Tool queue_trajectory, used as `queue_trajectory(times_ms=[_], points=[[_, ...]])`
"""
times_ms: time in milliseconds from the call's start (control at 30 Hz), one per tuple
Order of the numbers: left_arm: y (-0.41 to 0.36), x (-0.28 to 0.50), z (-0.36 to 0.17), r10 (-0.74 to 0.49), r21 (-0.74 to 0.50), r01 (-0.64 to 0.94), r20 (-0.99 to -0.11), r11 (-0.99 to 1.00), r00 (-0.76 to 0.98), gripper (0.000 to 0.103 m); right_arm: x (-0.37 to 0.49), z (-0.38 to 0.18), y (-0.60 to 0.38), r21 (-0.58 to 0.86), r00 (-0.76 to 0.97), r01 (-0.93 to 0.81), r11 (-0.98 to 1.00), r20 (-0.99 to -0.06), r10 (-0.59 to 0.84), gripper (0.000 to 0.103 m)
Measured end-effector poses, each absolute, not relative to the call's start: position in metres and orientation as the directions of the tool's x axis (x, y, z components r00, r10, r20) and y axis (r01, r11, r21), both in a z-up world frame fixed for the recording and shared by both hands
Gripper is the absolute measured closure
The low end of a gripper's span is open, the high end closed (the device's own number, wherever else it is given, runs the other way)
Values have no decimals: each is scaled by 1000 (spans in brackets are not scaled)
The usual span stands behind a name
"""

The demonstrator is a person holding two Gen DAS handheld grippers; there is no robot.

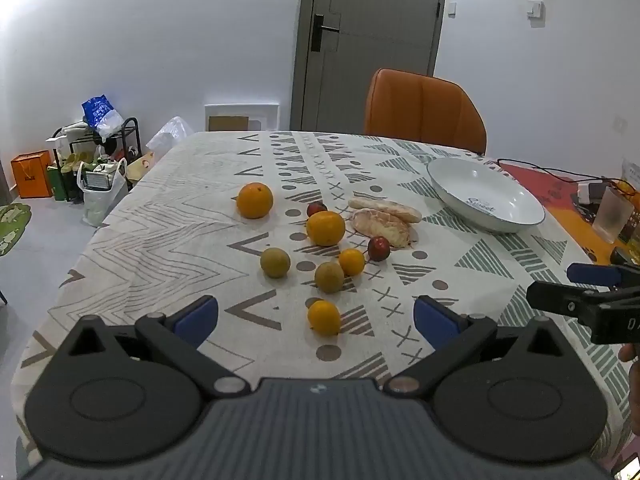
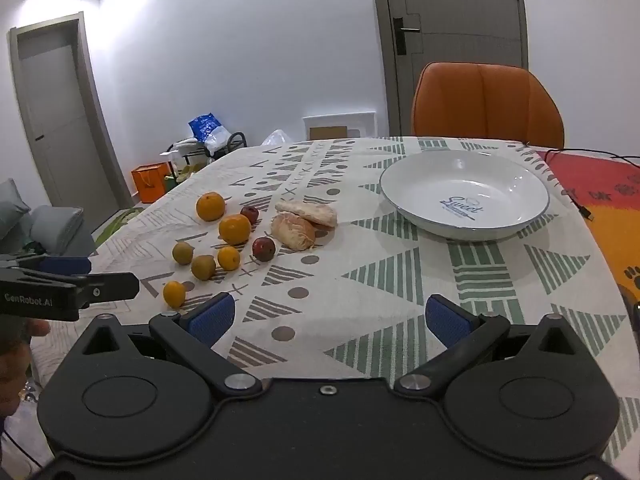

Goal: Organize fruits
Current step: 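Lower the left gripper onto a small orange and close it while the right gripper approaches another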

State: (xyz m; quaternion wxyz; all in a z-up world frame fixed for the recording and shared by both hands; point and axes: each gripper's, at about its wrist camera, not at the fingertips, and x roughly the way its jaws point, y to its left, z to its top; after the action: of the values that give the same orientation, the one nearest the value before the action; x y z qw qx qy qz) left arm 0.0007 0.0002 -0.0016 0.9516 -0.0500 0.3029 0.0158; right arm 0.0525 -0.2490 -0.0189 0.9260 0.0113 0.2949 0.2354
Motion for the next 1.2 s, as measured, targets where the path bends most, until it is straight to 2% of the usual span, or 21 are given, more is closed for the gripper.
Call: queue_trajectory(times_ms=[300, 600, 833, 1067, 1133, 1200], points=[[3, 7, -13, 10, -101, -81, -565, 992, 825, 3, 65, -28, -247, 187, 698, -450, 873, -536, 474, 0], [9, 20, -23, 27, -91, -92, -554, 992, 832, 16, 78, -32, -243, 220, 681, -462, 859, -532, 503, 0], [12, 30, -28, 21, -78, -77, -552, 994, 833, 33, 87, -37, -236, 223, 673, -466, 857, -540, 506, 0], [17, 37, -33, 10, -85, -70, -560, 994, 829, 39, 97, -43, -228, 225, 655, -475, 851, -555, 513, 0], [18, 40, -35, 8, -84, -68, -569, 994, 822, 48, 99, -43, -225, 223, 652, -479, 849, -557, 515, 0], [19, 43, -39, 10, -80, -70, -584, 994, 811, 50, 102, -44, -222, 229, 647, -481, 846, -559, 519, 0]])
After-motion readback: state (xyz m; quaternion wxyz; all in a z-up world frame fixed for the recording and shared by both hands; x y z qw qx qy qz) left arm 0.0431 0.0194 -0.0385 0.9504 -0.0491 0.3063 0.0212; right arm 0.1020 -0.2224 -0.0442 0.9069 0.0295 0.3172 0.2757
